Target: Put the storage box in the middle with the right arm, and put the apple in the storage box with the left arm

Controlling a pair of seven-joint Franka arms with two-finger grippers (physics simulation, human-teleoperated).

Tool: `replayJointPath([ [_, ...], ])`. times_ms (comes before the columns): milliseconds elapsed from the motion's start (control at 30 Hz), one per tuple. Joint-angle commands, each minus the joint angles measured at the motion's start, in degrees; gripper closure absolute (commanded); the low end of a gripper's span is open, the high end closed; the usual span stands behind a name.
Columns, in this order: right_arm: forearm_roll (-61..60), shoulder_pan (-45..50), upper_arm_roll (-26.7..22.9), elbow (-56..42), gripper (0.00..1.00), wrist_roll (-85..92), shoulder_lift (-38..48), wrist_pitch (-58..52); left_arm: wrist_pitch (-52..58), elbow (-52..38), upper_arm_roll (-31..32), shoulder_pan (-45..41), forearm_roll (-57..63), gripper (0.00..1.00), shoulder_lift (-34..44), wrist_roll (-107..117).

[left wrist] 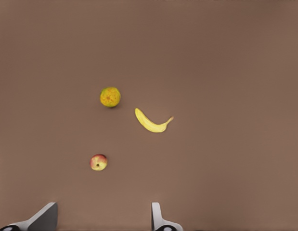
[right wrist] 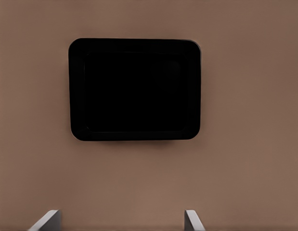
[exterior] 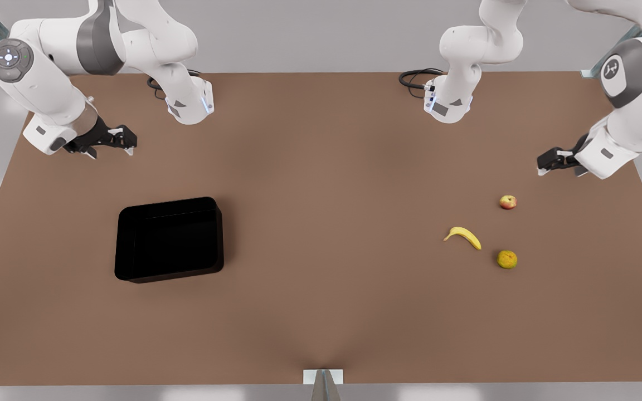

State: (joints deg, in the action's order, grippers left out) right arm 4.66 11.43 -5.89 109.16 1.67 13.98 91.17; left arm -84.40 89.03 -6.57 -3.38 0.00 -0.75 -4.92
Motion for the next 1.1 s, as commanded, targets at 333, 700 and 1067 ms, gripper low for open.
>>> replayJointPath([
  [333, 0.0, -7.3, -1.1, -2.0, 0.00, 11.5, -15.4, 12.9, 11.0, -6.3, -5.0, -2.2, -15.1, 0.00, -11.8, 39.6],
  [700, -4.8, -15.7, -1.1, -1.6, 0.00, 17.6, -32.3, 25.5, -10.9, 32.5, -23.7, -3.7, -59.1, 0.00, -12.3, 53.3],
  [1067, -11.3, -16.7, -1.1, -2.0, 0.00, 17.7, -41.5, 35.7, -4.9, 33.2, -25.2, 3.9, -61.8, 0.00, -22.2, 42.7],
])
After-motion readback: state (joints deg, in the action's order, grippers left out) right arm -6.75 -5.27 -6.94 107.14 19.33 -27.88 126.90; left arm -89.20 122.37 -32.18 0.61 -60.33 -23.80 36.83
